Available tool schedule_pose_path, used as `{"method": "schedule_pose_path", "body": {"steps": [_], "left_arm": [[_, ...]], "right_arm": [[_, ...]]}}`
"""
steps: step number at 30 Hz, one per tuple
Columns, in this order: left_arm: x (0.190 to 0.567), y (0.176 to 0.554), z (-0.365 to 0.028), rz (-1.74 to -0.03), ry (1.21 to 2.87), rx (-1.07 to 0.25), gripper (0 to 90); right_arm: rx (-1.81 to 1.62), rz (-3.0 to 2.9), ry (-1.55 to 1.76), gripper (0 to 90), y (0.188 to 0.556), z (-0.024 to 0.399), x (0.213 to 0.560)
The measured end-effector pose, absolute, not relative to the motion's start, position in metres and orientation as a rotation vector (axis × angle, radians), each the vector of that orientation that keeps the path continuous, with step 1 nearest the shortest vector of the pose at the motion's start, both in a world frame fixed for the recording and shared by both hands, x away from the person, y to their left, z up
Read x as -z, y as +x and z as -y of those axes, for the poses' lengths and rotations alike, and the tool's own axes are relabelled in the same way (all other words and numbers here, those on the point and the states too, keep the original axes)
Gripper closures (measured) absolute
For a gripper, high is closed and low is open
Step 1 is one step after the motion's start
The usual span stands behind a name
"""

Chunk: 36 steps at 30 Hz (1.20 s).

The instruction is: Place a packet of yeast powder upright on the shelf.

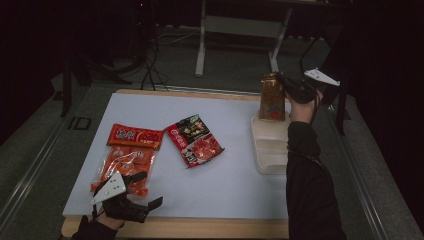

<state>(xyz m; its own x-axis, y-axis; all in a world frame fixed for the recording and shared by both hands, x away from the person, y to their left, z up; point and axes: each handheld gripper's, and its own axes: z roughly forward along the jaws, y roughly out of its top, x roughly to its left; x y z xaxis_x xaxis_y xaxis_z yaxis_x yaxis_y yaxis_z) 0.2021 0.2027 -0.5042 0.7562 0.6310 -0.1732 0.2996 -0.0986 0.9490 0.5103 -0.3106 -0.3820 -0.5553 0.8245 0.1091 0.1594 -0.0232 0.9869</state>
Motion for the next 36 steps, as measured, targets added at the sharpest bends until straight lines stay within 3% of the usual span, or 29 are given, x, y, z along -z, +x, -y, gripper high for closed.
{"method": "schedule_pose_path", "body": {"steps": [14,31,36], "left_arm": [[0.505,0.201,-0.204,-0.759,1.692,-0.323,0.7],[0.505,0.201,-0.202,-0.748,1.701,-0.326,0.7],[0.505,0.202,-0.202,-0.752,1.699,-0.324,0.8]], "right_arm": [[-1.692,-1.761,1.183,83.9,0.519,0.312,0.407],[-1.474,-1.838,1.385,83.3,0.505,0.318,0.421],[-1.486,-1.778,1.436,76.2,0.498,0.326,0.422]]}}
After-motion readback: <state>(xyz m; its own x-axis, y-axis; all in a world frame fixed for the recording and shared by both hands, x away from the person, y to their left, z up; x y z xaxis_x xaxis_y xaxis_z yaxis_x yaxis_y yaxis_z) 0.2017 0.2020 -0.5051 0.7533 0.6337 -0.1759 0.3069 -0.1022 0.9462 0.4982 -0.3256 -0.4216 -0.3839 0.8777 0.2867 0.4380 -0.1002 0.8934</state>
